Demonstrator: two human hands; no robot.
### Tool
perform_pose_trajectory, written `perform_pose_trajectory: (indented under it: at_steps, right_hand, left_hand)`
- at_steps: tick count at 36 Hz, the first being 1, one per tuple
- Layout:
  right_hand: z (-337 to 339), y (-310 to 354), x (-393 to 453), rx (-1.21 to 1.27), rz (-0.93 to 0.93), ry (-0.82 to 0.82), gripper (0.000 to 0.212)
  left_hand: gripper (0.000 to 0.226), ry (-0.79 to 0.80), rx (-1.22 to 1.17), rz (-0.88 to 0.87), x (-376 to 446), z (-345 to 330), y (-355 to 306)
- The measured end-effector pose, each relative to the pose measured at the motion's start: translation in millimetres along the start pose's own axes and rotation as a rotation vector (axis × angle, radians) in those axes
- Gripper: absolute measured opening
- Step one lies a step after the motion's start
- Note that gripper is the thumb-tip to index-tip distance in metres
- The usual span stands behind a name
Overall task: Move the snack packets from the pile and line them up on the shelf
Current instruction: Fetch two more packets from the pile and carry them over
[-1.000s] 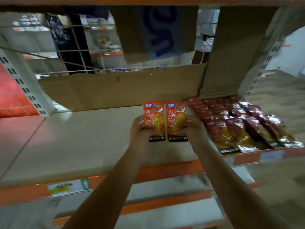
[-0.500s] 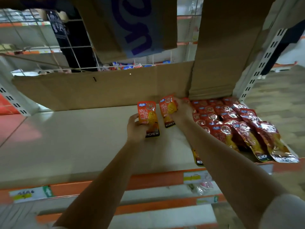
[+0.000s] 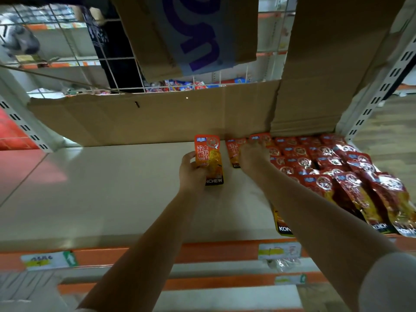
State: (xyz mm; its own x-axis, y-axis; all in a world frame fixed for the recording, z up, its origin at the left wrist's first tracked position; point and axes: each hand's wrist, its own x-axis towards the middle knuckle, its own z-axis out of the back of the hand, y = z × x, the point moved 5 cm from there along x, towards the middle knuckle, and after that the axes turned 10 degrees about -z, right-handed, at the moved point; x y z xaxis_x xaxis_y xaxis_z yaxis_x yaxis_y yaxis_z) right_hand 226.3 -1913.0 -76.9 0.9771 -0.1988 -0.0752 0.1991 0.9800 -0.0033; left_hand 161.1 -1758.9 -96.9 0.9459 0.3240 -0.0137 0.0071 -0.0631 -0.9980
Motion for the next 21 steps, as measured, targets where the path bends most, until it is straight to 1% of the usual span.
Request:
perform_pose_trajectory:
  at_steps: [3, 7, 15, 21]
  right_hand:
    - [1, -1, -1, -0.015, -0.026, 0.001, 0.043]
    - [2, -1, -5, -0.027, -0.035, -0.007, 0.044]
    - [1, -4, -10, -0.064, -0.007, -0.054, 0.038]
    - [6, -11, -14, 0.054, 0.013, -0.103, 0.027]
  left_hand:
    - [0.061, 0.011, 0.012, 0.011, 0, -1, 1]
    - [0.058, 0.031, 0.029, 0.024, -1, -4, 3]
    - [0.052, 0.032, 0.042, 0.045, -4, -11, 4]
    - [0.052, 0.066, 0.115, 0.049, -4, -14, 3]
